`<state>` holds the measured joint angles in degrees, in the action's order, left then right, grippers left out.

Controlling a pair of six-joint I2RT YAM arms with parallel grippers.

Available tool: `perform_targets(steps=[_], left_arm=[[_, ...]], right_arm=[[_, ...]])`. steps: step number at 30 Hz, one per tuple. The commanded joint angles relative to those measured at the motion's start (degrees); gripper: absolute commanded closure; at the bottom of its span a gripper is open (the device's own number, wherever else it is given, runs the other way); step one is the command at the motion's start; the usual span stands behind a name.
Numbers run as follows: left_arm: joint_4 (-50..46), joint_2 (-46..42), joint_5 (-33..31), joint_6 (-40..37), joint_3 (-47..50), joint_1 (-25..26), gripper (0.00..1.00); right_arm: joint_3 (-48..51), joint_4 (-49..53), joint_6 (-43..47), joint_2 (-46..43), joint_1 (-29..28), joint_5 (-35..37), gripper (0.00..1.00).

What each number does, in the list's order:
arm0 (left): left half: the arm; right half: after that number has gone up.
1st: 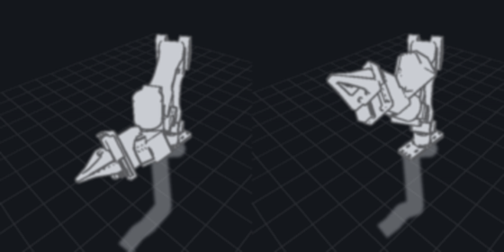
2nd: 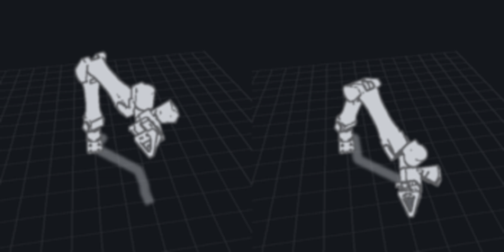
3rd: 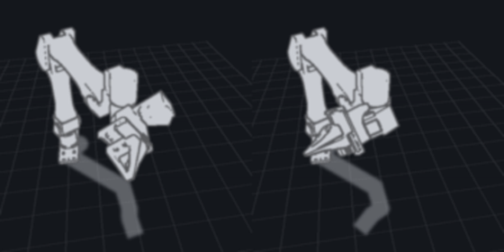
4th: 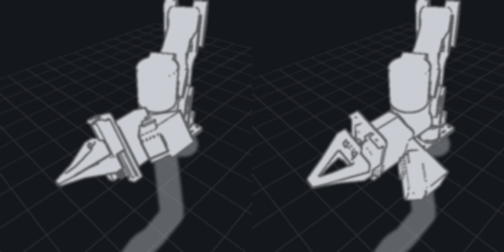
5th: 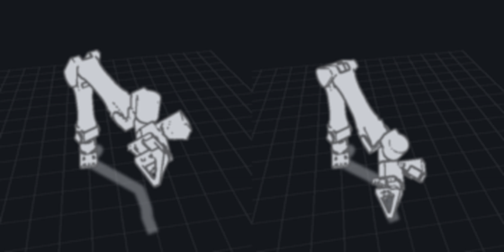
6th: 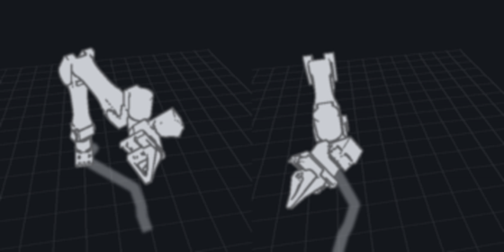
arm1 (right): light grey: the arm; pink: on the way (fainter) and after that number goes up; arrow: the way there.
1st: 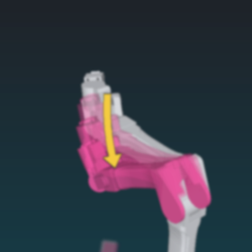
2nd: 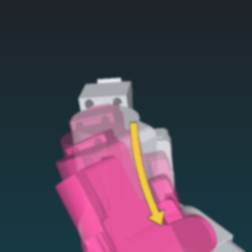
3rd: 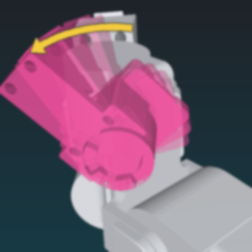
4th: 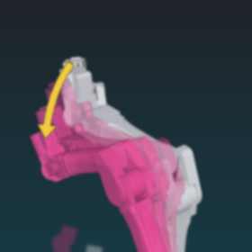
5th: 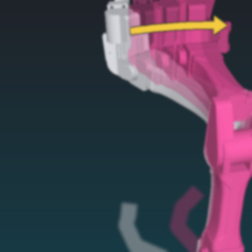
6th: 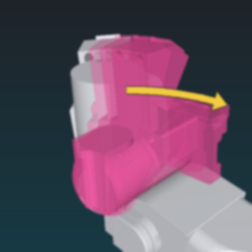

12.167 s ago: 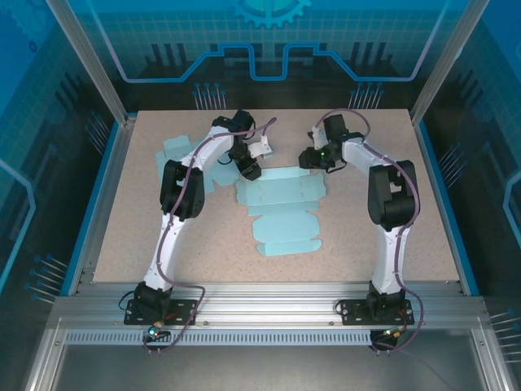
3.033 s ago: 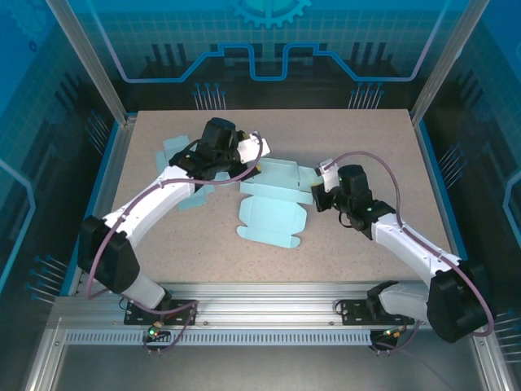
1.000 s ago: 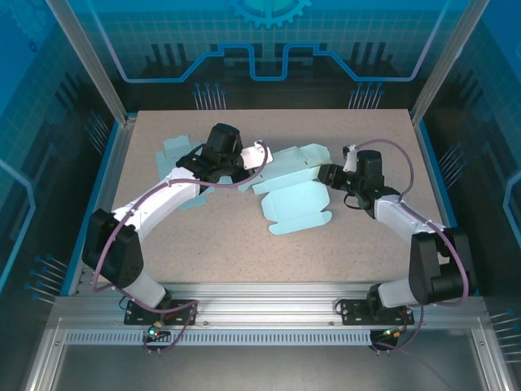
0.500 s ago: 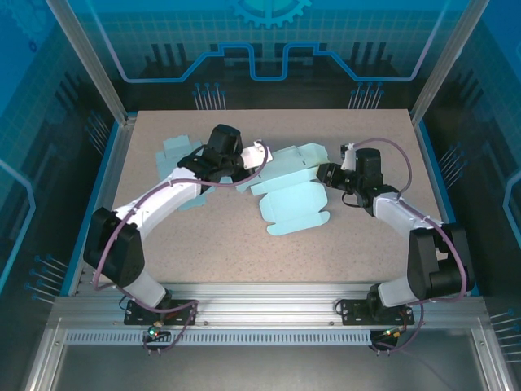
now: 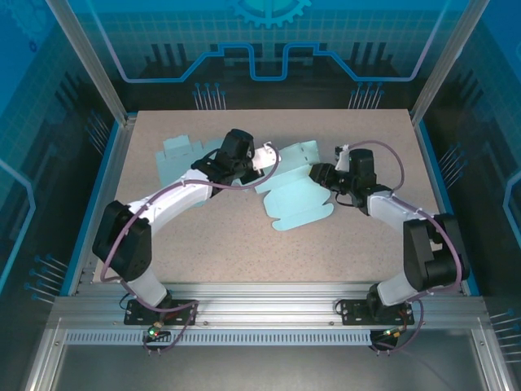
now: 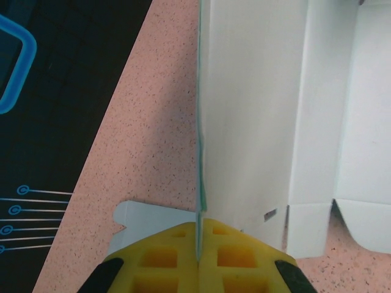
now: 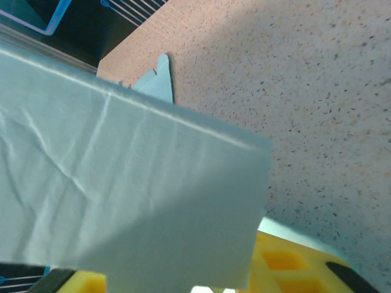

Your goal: Fold the paper box

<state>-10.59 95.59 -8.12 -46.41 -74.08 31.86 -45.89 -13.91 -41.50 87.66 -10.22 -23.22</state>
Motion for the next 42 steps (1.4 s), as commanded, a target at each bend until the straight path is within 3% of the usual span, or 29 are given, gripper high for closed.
perform_targets(steps=[1, 8, 15, 29, 37, 42], left_arm=[[3.29, 1.36, -0.81, 0.77, -0.75, 1.87, 1.00], [3.95, 5.03, -5.57, -2.97, -0.49, 3.44, 1.00], [6.35, 8.91, -11.34, -8.07, 0.09, 4.45, 1.00], [13.62, 12.89, -19.36, -16.18, 1.57, 6.09, 1.00], [27.60, 11.55, -22.23, -21.41, 6.33, 7.42, 1.00], [36.09, 11.11, -23.20, -25.08, 9.64, 8.17, 1.00]], right_arm=[[-0.15, -5.16, -3.40, 2.69, -1.65, -1.59, 0.62], [1.23, -6.06, -4.92, 6.97, -1.58, 2.39, 0.51], [1.98, 1.61, -4.24, 7.01, -0.56, 7.11, 0.50], [6.11, 10.52, 0.94, -2.81, 1.07, 8.96, 0.38], [3.38, 14.06, 4.18, -8.56, 8.41, 6.57, 0.37], [0.62, 13.49, 3.95, -6.28, 14.71, 0.97, 0.38]])
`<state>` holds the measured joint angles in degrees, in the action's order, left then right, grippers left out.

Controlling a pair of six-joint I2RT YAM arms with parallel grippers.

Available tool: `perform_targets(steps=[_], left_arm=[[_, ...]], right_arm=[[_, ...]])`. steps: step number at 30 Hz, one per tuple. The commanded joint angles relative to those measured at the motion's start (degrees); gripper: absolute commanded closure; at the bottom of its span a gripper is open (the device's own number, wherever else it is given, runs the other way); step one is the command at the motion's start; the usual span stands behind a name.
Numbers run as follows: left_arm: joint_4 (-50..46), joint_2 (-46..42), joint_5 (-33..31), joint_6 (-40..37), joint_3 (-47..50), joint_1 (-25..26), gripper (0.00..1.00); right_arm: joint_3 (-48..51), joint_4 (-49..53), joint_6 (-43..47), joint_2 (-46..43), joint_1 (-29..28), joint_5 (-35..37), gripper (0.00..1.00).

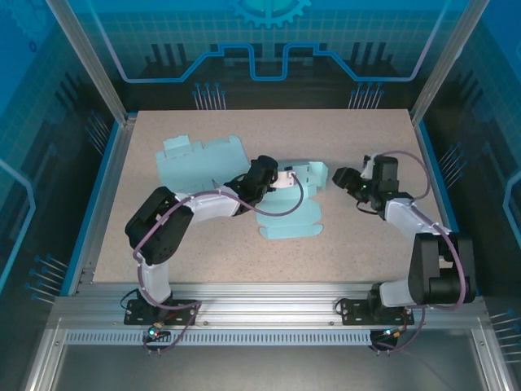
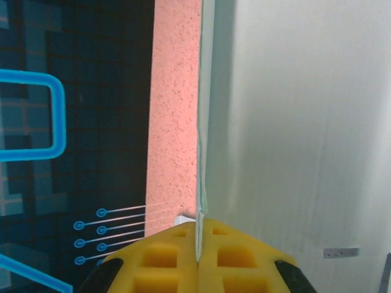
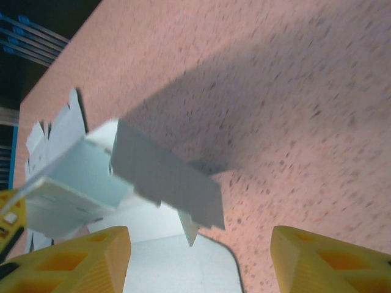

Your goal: Fold the paper box

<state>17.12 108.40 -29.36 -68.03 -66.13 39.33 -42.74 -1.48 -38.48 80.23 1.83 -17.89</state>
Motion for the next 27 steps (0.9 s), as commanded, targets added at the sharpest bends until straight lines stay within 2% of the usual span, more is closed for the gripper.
perform_targets(steps=[1, 5, 10, 19, 27], left_arm=[[10.64, -1.55, -2.16, -4.29, 2.53, 0.84, 1.00], [16.00, -0.57, -3.19, -6.70, 4.20, 1.29, 1.00], [23.85, 1.99, -4.84, -11.46, 5.62, 1.82, 1.00], [26.43, 3.70, -4.39, -12.45, 6.60, 1.90, 1.00], [33.07, 8.17, -5.11, -17.63, 7.07, 1.89, 1.00]], right_arm=[[-3.09, 0.49, 0.65, 2.41, 3.60, -5.34, 0.40], [-6.54, -0.84, -0.54, 8.67, 5.43, -8.12, 0.48], [-12.29, -2.58, -0.74, 17.03, 4.89, -12.09, 0.55], [-14.15, -4.30, 4.32, 21.02, -0.31, -12.83, 0.52], [-10.64, -6.37, 5.69, 19.72, -1.35, -11.47, 0.52]])
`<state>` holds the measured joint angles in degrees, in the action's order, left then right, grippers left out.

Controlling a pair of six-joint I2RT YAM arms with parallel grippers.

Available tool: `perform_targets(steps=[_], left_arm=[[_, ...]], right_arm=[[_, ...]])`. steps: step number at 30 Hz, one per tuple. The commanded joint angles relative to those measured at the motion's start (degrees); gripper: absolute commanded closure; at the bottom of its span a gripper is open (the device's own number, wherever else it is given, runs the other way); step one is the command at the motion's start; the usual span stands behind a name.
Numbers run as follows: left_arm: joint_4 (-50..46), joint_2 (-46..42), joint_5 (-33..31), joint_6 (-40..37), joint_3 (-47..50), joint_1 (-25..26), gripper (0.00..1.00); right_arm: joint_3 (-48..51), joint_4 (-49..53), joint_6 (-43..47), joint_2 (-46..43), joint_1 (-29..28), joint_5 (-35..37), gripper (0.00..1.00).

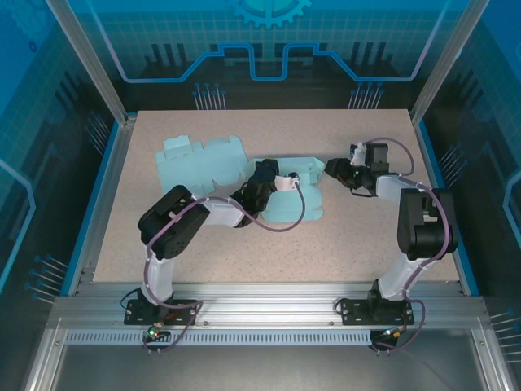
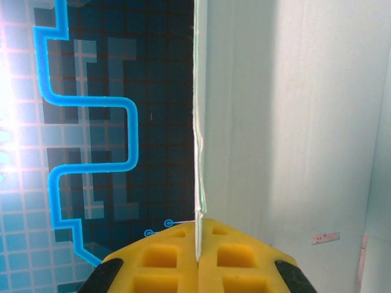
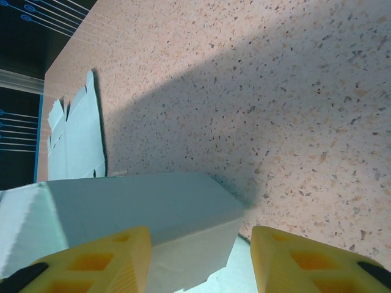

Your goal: Fold the paper box

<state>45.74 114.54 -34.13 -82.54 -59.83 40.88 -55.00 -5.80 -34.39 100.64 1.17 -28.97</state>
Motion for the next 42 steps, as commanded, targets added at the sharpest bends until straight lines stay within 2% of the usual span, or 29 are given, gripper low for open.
perform_targets(steps=[1, 12, 23, 42], left_arm=[[4.77, 2.33, -0.33, -3.38, 0.84, 0.41, 1.00], [4.79, 3.02, 0.82, -3.33, 1.47, 0.35, 1.00], [3.15, 3.49, 1.96, -2.96, 1.39, 0.40, 1.00], [0.79, 4.46, 4.16, -2.62, 1.21, 0.37, 1.00]], right_arm=[[2.13, -2.48, 1.69, -0.95, -0.71, -0.34, 0.52], [6.24, -4.39, 4.02, -1.76, -2.52, 1.37, 0.52], [4.99, -3.80, 7.87, -1.46, -5.60, 2.50, 0.52], [-0.76, -1.85, 13.74, 1.10, -10.15, 11.82, 0.52]])
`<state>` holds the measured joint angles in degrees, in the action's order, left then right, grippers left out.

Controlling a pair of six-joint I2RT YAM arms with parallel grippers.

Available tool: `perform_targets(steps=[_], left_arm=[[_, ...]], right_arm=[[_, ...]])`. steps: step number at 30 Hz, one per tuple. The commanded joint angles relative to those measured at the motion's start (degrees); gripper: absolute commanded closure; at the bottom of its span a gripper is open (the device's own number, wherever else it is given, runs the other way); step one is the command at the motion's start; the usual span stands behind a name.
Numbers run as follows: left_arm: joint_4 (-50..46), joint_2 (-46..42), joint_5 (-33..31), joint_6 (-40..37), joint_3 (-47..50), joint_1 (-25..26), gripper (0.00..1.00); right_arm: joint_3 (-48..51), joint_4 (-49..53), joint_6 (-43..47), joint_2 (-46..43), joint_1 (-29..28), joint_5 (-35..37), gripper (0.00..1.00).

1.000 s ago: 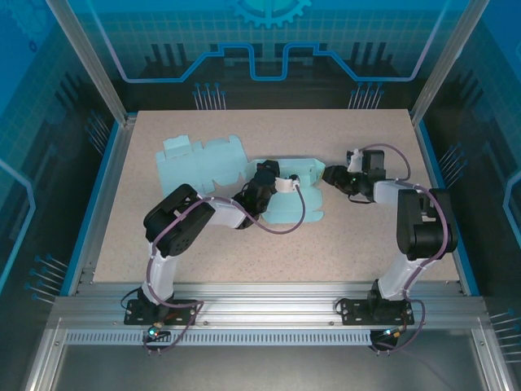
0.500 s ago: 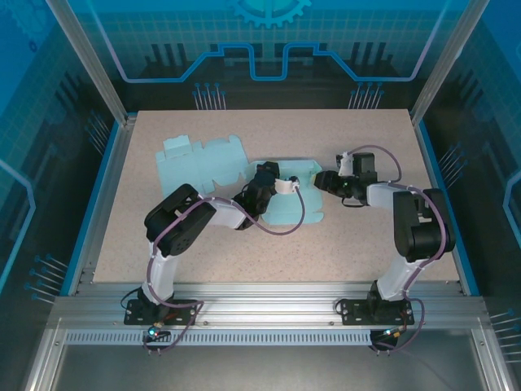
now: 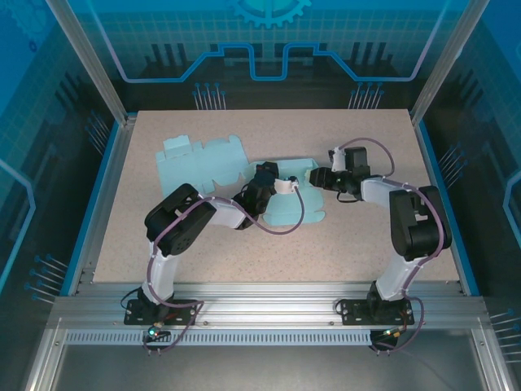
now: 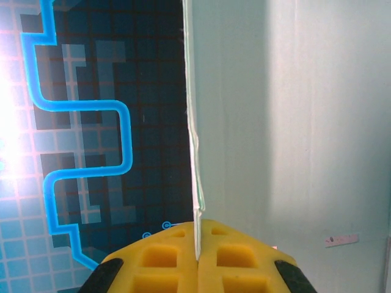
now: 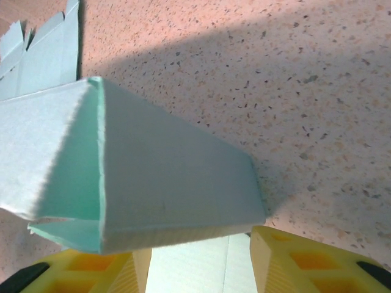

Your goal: Fold the paper box

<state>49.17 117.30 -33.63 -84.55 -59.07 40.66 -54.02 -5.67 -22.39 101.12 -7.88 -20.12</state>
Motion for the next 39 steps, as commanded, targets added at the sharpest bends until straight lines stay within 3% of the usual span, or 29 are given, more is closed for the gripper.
perform_targets(steps=[1, 19, 32, 36, 39], left_arm=[[-2.66, 1.86, 3.70, -0.72, 0.45, 0.57, 1.00], [-2.03, 1.42, 4.82, -0.79, 1.15, 1.05, 1.00], [-0.93, -0.28, 5.00, 1.89, 1.36, 1.09, 0.99], [1.15, -2.59, 4.08, 5.74, 1.24, 1.52, 0.72], [1.05, -6.32, 3.46, 10.63, 1.57, 2.18, 0.37]], right_arm=[[-1.50, -2.45, 1.66, 0.57, -1.20, 3.31, 0.52], [-1.54, -9.27, 6.24, 1.37, -5.14, 11.40, 0.57], [-0.30, -12.81, 6.83, 1.30, -7.70, 22.08, 0.83], [0.82, -12.96, 7.55, 0.10, -8.98, 26.11, 0.91], [1.24, -12.10, 8.32, -0.74, -10.12, 28.85, 0.93]])
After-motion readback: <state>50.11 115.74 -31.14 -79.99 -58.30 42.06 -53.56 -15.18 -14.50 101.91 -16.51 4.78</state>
